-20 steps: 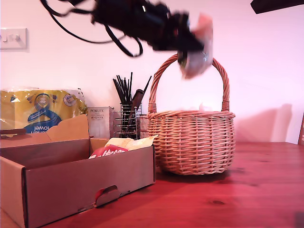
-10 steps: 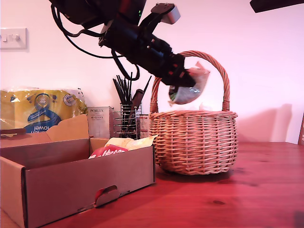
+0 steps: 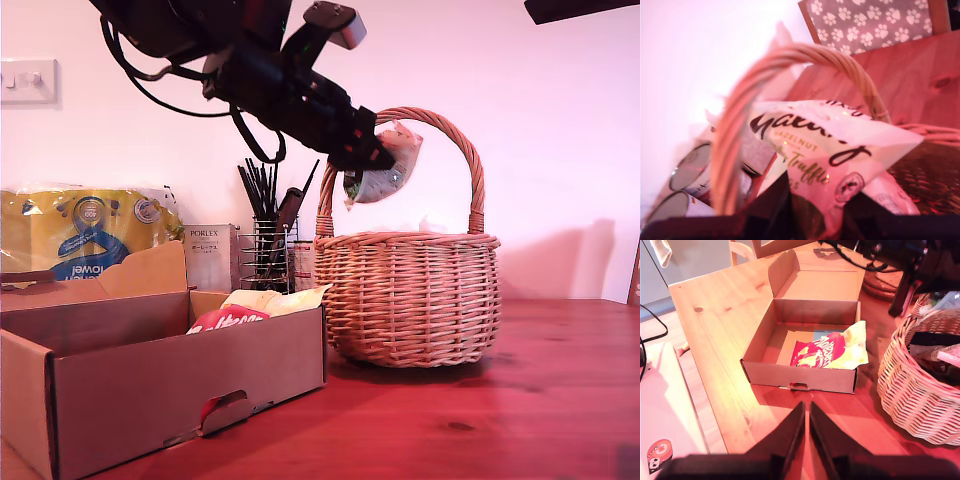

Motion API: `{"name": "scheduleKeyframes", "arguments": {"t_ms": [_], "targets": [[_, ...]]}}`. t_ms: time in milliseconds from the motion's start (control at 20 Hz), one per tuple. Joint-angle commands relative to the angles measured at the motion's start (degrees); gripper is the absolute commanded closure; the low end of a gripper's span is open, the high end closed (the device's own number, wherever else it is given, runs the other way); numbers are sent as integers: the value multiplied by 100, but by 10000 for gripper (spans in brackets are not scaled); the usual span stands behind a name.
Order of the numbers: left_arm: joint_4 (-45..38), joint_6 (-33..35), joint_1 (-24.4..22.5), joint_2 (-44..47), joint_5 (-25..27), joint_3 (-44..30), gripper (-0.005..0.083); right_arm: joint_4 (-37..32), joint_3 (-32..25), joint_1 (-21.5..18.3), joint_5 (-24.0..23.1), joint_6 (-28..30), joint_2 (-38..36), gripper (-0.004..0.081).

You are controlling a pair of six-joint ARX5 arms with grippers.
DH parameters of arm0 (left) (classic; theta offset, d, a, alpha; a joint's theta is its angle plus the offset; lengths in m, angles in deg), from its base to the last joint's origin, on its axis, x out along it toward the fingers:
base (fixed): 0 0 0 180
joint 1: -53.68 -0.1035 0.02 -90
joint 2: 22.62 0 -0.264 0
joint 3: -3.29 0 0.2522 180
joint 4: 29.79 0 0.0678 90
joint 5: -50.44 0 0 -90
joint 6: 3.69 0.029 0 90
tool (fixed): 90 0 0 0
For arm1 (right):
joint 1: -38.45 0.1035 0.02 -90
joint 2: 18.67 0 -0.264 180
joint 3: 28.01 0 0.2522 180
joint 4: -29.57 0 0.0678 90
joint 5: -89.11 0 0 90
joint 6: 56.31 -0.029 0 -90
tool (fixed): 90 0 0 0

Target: Move the bags of Easter eggs from the cardboard box on the left into the woven basket on the right side.

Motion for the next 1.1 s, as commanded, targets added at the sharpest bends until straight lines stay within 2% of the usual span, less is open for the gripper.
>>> {"name": "scheduleKeyframes", "arguments": {"t_ms": [0,100,150,400,550,800,1050], "targets": [[-166,26,26,-199,2,4,557,-42,-79,15,4,33,-17,783],[-170,24,37,-199,2,4,390,-39,-79,15,9,33,-20,783],[-170,24,39,-199,-4,4,364,-39,-79,15,46,33,-20,783],[-168,24,116,-199,44,4,368,-39,-79,15,63,31,-20,783],[26,20,170,-197,162,4,458,-37,-79,15,63,33,-20,783],[1235,-197,334,151,227,4,796,-42,-79,13,61,42,-17,783],[2625,-898,369,732,-142,-2,797,20,-79,13,-7,188,17,783]]}}
